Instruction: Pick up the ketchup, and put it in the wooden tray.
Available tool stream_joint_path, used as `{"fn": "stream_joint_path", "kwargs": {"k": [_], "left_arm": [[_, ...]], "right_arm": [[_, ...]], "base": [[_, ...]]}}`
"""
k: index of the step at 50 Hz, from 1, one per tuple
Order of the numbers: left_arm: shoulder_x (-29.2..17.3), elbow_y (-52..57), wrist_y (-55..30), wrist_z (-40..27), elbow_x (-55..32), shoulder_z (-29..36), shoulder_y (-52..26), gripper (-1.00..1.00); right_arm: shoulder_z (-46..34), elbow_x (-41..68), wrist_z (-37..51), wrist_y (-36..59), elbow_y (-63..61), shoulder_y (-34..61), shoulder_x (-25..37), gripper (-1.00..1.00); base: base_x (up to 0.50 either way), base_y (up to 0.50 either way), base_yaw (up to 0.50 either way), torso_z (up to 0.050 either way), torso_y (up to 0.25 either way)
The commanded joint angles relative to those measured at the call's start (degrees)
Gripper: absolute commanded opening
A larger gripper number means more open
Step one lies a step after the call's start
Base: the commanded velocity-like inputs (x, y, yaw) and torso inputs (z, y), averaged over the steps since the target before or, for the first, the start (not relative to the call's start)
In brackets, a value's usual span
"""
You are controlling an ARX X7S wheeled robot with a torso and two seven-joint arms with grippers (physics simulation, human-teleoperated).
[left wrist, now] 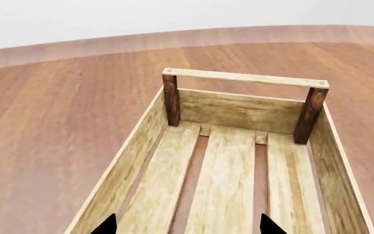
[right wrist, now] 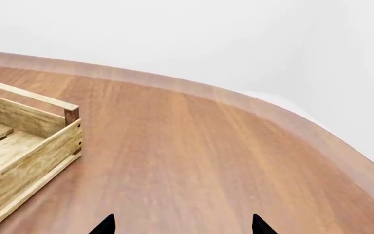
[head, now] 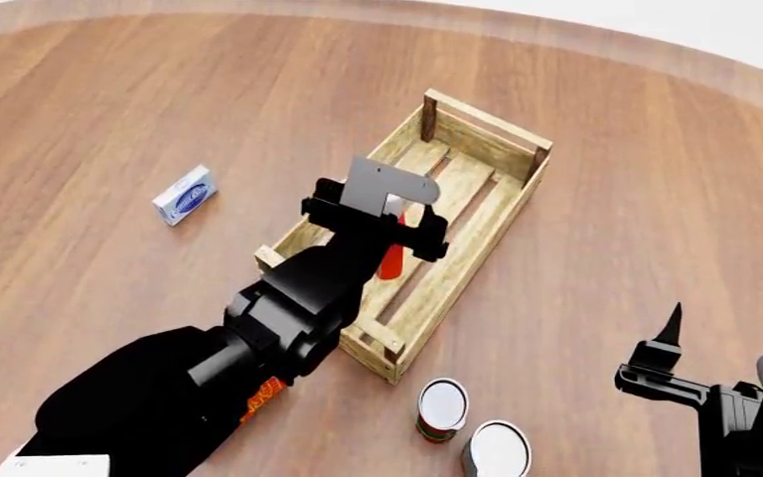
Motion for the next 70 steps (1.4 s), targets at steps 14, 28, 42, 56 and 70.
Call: {"fn": "stream_joint_path", "kwargs": {"k": [14,28,42,56,70], "left_arm": [[0.0,0.3,-0.2,0.2,0.0,0.1,-0.3,1.00],[0.0,0.4,-0.5,0.3,0.2,0.1,-0.4,1.00],[0.0,0.6,-0.3,1.1,0.4,0.1,-0.4,1.00],[0.0,1.4,2.0,2.4,-1.3,0.0,-1.2,1.00],[-14.0,29.0,10.0,-11.7,1.7,1.3,-3.2,1.00]], "right_arm": [[-0.2,-0.1,0.2,-0.5,0.1,-0.1,0.2,1.00],[-0.3,-0.2,0.2,-1.4,0.3,-0.2,0.2,1.00],[-0.4,-0.2,0.1,-2.0,0.5,-0.2,0.3,1.00],[-0.7,-0.3,-0.1,-2.6,0.6,-0.3,0.6,1.00],[-0.6,0.8,0.8,-0.4,-2.6,-2.1,0.6,1.00]], "base": [[0.00,0.00,0.00,0.000,0.000],[0.00,0.00,0.00,-0.012,0.096],[0.00,0.00,0.00,-0.016,0.138],[0.00,0.00,0.00,-0.017,0.137],[0.00,0.00,0.00,-0.008,0.059]]}}
